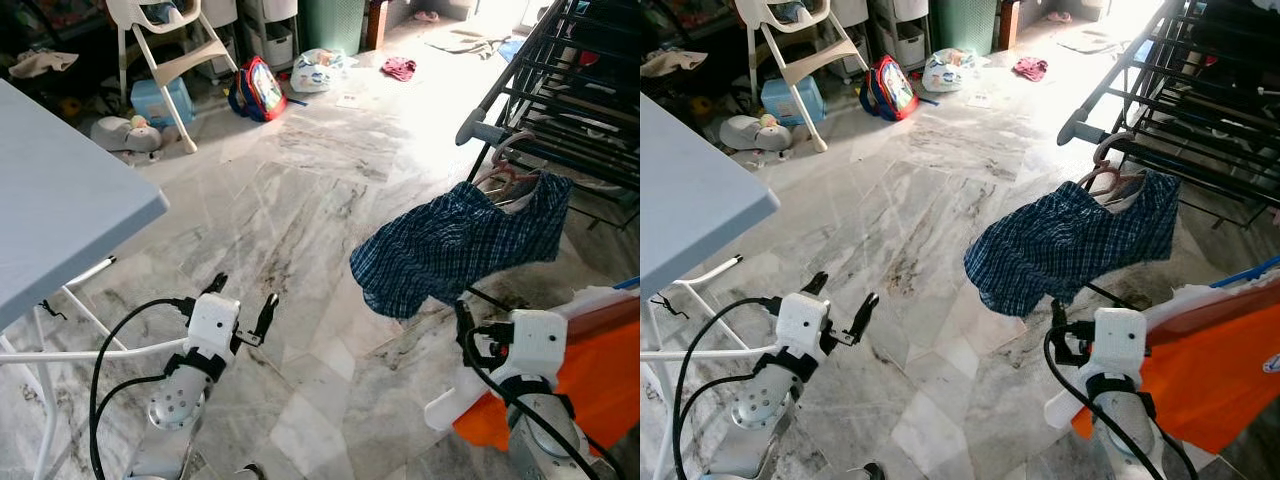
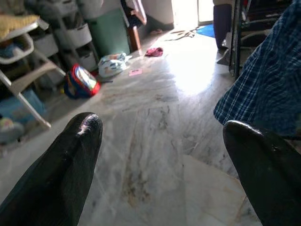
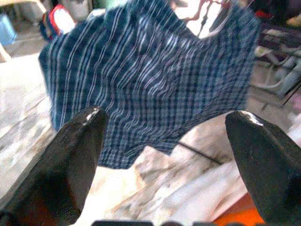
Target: Hang hanger
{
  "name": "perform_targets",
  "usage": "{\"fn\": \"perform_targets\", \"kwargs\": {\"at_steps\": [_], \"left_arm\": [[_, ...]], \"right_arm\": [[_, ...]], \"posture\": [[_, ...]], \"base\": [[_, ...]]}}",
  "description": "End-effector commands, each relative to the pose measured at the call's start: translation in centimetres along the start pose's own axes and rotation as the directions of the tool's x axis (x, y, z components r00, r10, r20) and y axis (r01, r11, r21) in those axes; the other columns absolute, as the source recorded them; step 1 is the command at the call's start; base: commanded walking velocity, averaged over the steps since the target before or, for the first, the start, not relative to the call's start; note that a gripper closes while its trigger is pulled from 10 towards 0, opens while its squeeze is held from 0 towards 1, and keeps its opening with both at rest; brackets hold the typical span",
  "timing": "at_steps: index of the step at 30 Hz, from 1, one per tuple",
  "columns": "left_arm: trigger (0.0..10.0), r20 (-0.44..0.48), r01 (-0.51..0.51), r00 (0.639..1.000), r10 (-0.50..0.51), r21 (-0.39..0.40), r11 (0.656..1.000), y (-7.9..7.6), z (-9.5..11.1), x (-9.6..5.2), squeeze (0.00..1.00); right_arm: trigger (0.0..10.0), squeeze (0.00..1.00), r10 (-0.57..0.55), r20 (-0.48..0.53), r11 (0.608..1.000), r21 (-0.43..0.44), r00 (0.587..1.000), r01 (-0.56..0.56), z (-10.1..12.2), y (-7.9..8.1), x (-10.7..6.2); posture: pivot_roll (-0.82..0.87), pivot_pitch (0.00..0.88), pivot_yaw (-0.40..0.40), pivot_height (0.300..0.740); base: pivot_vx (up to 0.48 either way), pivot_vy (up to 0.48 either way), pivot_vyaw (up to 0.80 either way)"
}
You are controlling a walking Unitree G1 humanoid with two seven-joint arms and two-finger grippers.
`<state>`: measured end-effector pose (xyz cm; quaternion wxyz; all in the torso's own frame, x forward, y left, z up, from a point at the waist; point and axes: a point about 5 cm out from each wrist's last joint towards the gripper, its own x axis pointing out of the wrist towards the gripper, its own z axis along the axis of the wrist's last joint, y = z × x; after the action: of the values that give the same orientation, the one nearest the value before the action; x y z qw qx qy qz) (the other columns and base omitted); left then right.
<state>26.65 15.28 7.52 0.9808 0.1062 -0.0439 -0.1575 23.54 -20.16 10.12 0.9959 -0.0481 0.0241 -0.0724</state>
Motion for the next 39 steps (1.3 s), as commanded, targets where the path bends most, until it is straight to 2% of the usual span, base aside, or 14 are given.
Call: {"fn": "perform_targets", "kwargs": {"at_steps": [1, 3, 8, 9, 10, 12, 13, 21, 27, 31, 39], "left_arm": [[10.0, -0.001, -0.001, 1.0, 0.001, 0.026, 1.0, 0.0, 0.0, -0.3, 0.0], [10.0, -0.003, 0.0, 1.0, 0.0, 0.038, 0.999, 0.0, -0.3, -0.3, 0.0], [10.0, -0.043, -0.046, 0.998, 0.044, -0.053, 0.997, -0.2, -0.8, 0.2, 0.0], [10.0, -0.044, -0.054, 0.998, 0.051, -0.066, 0.996, -0.2, -0.8, 0.4, 0.18], [10.0, -0.045, -0.06, 0.997, 0.056, -0.074, 0.995, -0.2, -0.8, 0.4, 0.44], [10.0, -0.056, -0.055, 0.997, 0.05, -0.11, 0.992, -0.2, -0.7, 0.9, 0.47], [10.0, -0.058, -0.058, 0.997, 0.051, -0.127, 0.99, -0.1, -0.5, 1.3, 0.0], [10.0, -0.074, -0.062, 0.996, 0.05, -0.171, 0.983, 0.0, -0.6, 1.7, 0.0], [10.0, -0.104, -0.043, 0.994, 0.023, -0.189, 0.981, -0.2, -0.9, 1.7, 0.0], [10.0, -0.11, -0.027, 0.994, 0.006, -0.192, 0.981, -0.4, -1.1, 1.9, 0.0], [10.0, -0.122, -0.015, 0.992, -0.009, -0.197, 0.98, -0.7, -1.2, 2.3, 0.0]], "right_arm": [[10.0, 0.0, -0.004, 0.037, 1.0, -0.012, 0.999, 0.005, 0.8, 0.2, -0.1], [10.0, 0.0, -0.003, 0.04, 1.0, -0.011, 0.999, 0.004, 0.9, 0.6, -0.2], [10.0, 0.0, -0.041, 0.027, 0.999, 0.019, 0.999, 0.041, 0.7, 0.6, -0.6], [10.0, 0.0, -0.054, 0.026, 0.998, 0.026, 0.998, 0.053, 0.7, 0.6, -0.7], [10.0, 0.0, -0.062, 0.025, 0.998, 0.03, 0.998, 0.061, 0.7, 0.6, -0.8], [10.0, 0.0, -0.107, 0.008, 0.993, 0.05, 0.994, 0.106, 0.4, 0.3, -1.0], [10.0, 0.0, -0.136, -0.002, 0.989, 0.056, 0.991, 0.136, 0.2, 0.1, -1.0], [10.0, 0.0, -0.2, -0.044, 0.977, 0.063, 0.979, 0.203, -0.4, -0.6, -1.1], [10.0, 0.0, -0.186, -0.065, 0.979, 0.072, 0.98, 0.19, -0.9, -0.2, -1.3], [10.0, 0.0, -0.182, -0.069, 0.98, 0.072, 0.981, 0.187, -1.0, -0.1, -1.4], [10.0, 0.0, -0.179, -0.074, 0.981, 0.061, 0.981, 0.184, -1.1, -0.2, -1.4]], "posture": [[0.02, 0.172, 0.055, 0.74], [0.01, 0.175, 0.055, 0.74], [-0.01, 0.181, 0.065, 0.74], [-0.02, 0.182, 0.067, 0.74], [-0.02, 0.182, 0.068, 0.74], [-0.02, 0.178, 0.069, 0.74], [-0.02, 0.177, 0.069, 0.74], [-0.02, 0.156, 0.076, 0.74], [-0.03, 0.137, 0.078, 0.74], [-0.04, 0.131, 0.074, 0.74], [-0.05, 0.126, 0.069, 0.74]], "base": [[0.0, 0.0, 0.0], [0.0, 0.0, 0.0], [0.0, 0.0, 0.0], [0.0, 0.0, 0.0], [0.0, 0.0, 0.0], [0.0, 0.0, 0.0], [0.0, 0.0, 0.0], [0.0, 0.0, 0.0], [0.0, 0.0, -0.77], [0.0, 0.298, -0.72], [0.0, 0.321, 0.0]]}}
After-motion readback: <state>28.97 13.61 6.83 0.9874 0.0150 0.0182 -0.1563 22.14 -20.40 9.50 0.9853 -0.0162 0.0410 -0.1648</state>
